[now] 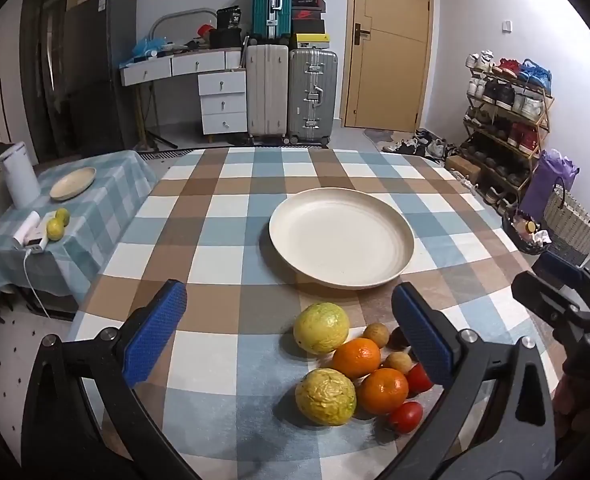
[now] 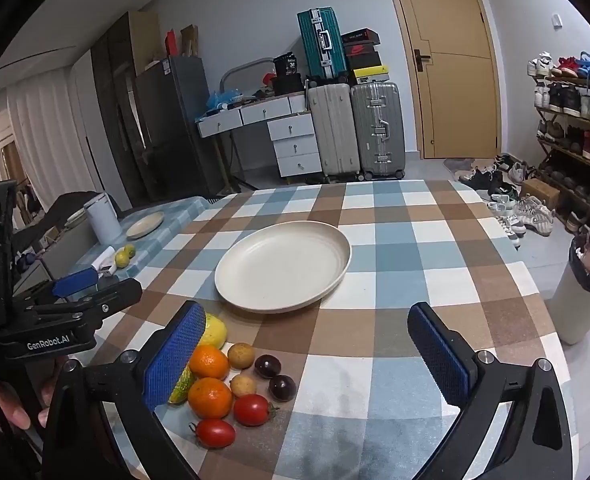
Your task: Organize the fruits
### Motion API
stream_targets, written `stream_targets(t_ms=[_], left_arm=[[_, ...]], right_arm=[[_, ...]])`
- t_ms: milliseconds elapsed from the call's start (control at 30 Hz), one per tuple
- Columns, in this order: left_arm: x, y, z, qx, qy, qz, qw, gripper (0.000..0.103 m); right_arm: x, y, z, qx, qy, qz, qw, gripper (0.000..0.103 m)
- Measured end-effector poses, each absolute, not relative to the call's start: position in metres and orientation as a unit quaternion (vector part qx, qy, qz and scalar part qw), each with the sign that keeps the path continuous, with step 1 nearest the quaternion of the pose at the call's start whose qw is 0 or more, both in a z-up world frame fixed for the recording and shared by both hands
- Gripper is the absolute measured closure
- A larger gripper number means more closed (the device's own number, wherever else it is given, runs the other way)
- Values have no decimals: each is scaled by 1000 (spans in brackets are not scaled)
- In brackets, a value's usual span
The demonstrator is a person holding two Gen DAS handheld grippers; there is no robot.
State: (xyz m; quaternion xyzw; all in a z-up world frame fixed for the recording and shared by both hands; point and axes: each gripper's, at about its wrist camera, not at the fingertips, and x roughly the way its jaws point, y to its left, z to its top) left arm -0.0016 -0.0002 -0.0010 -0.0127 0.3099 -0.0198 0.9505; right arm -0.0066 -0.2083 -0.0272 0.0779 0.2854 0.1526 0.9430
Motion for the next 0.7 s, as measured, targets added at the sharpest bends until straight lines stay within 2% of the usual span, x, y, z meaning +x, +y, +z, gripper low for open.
stream_targets(t_ms=[700], left_arm=[[0,-5,-6,0,303,-32,952,1]], right_arm=[[-4,-202,-29,70,284,173,940,0]])
